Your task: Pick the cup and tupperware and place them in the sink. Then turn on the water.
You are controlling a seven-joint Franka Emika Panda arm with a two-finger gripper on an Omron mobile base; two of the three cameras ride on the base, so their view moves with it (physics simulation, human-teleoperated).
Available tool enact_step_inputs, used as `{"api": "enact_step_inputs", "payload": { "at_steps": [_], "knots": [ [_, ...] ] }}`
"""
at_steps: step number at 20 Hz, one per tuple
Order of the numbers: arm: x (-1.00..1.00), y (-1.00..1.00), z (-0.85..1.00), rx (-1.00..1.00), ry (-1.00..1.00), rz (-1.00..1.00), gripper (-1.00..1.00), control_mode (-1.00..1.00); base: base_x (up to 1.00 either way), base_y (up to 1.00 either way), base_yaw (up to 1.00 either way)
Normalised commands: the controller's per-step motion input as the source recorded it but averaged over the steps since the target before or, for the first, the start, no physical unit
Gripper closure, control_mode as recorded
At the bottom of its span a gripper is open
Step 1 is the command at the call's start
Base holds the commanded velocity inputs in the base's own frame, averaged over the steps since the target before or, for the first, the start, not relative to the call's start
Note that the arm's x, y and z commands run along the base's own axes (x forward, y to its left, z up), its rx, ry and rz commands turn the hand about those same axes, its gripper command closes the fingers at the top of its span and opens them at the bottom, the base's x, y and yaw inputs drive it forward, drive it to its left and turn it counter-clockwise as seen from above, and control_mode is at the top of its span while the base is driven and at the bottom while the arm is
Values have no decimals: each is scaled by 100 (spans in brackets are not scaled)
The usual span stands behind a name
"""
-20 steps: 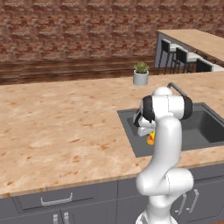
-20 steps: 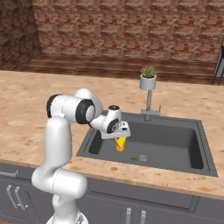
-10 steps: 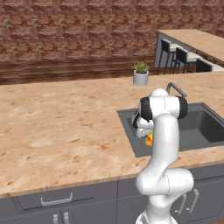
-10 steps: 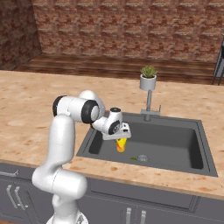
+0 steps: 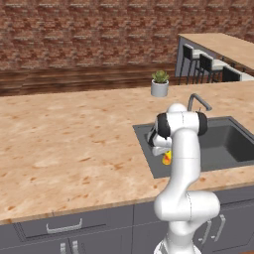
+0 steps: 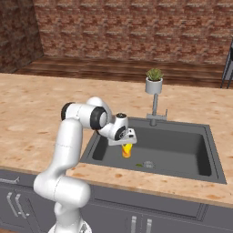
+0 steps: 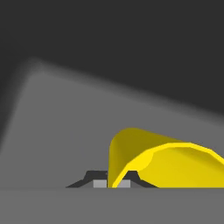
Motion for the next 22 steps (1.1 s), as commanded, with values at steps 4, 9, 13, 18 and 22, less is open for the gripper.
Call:
{"api": "enact_step_inputs", "payload": {
  "at_steps": [4, 9, 13, 18, 22],
  "knots": [
    [18, 0, -26, 0, 0, 0, 100, -100, 0, 0, 0],
    [9, 0, -13, 0, 0, 0, 100, -100, 0, 0, 0],
    [4, 0, -3, 0, 0, 0, 100, -100, 0, 0, 0],
    [0, 0, 0, 0, 0, 0, -100, -100, 0, 0, 0],
    [0, 0, 0, 0, 0, 0, -100, -100, 0, 0, 0]
  ]
}}
